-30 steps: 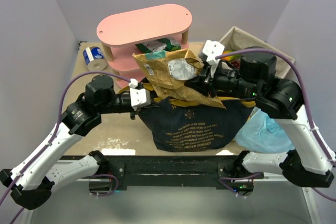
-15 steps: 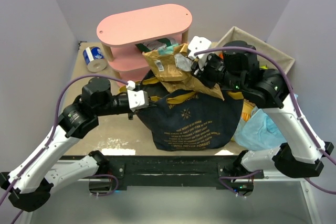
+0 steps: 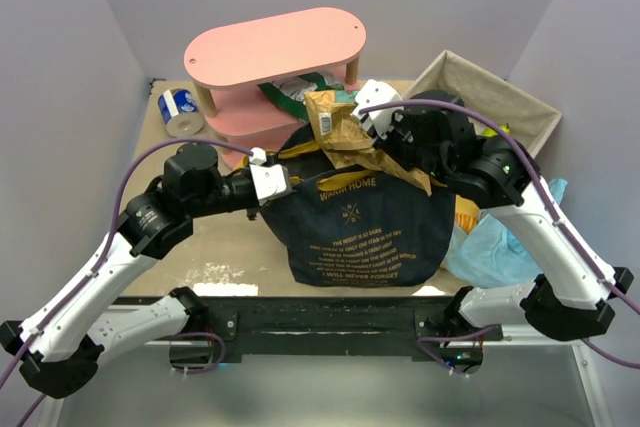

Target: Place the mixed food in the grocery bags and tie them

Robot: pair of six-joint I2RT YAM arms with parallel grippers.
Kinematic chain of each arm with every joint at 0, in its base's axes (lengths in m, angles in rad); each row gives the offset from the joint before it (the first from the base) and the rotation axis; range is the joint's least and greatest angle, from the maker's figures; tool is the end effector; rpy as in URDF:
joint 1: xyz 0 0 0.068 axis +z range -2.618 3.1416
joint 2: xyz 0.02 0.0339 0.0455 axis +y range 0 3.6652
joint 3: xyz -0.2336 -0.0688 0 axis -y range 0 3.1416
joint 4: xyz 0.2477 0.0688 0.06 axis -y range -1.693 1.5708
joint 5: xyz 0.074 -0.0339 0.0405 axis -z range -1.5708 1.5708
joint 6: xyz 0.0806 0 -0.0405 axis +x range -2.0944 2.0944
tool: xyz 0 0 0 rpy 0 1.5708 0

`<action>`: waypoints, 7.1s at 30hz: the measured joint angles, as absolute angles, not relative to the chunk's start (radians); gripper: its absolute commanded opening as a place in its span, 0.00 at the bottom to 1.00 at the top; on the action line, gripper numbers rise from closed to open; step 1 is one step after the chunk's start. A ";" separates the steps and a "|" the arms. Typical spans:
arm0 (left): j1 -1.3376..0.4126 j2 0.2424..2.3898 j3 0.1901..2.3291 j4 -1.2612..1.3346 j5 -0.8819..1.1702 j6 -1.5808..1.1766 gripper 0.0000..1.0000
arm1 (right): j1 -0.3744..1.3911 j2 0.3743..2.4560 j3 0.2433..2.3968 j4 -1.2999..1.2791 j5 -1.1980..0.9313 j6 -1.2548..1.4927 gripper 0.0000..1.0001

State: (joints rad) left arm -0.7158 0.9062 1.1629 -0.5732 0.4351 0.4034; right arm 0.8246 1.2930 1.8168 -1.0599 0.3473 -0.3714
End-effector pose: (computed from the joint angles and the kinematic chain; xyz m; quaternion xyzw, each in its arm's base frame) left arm 0.1589 -0.1832 0.3725 0.5270 0.6028 -0.2618 0.5388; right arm 0.2029 0.1790 0.4375 -0.4113 0.7556 -0.0369 0.5084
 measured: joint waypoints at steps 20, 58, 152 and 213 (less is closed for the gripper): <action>-0.714 0.920 1.200 -0.619 0.491 0.430 0.00 | 0.810 1.451 1.797 -0.821 0.178 -0.856 0.00; -0.721 0.709 1.050 -0.548 0.074 0.468 0.00 | 0.801 1.351 1.725 -1.126 0.021 -0.581 0.81; -0.708 0.067 0.452 0.268 -0.663 0.891 0.00 | 0.464 1.693 1.475 0.039 -0.156 0.180 0.92; -0.707 0.797 1.316 -0.721 0.212 0.350 0.86 | 0.442 1.084 1.588 -0.382 -0.053 0.002 0.00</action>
